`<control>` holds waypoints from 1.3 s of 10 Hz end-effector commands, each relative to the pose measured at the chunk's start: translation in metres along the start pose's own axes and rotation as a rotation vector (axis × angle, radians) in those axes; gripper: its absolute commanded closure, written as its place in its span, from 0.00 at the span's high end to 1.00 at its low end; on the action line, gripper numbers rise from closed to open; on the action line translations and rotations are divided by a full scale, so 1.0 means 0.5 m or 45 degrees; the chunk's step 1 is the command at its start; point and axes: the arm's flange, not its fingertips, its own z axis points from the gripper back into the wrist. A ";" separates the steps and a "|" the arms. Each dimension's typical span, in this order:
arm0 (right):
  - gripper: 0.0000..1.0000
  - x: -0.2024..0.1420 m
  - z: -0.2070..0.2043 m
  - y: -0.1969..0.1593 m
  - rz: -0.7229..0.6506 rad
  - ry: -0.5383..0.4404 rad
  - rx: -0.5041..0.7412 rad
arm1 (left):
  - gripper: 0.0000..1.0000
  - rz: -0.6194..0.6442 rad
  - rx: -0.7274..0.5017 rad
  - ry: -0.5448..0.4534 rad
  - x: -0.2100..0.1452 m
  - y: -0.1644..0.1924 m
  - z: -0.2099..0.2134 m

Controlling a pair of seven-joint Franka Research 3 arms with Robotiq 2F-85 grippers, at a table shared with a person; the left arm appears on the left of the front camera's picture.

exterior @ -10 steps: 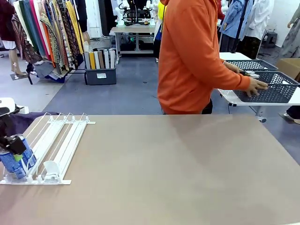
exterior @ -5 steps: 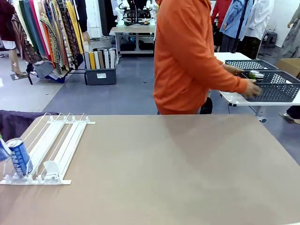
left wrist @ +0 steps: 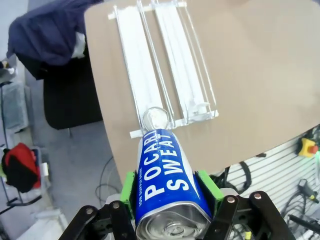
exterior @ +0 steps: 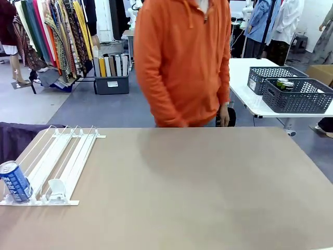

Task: Retrieve and store the cans from the dispenser.
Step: Pick up one can from the Automatic Can Dispenser and place it in the middle of the table.

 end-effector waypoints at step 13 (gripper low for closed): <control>1.00 0.004 -0.003 0.005 0.025 -0.017 0.026 | 0.00 -0.637 0.092 0.209 0.320 -0.589 -0.245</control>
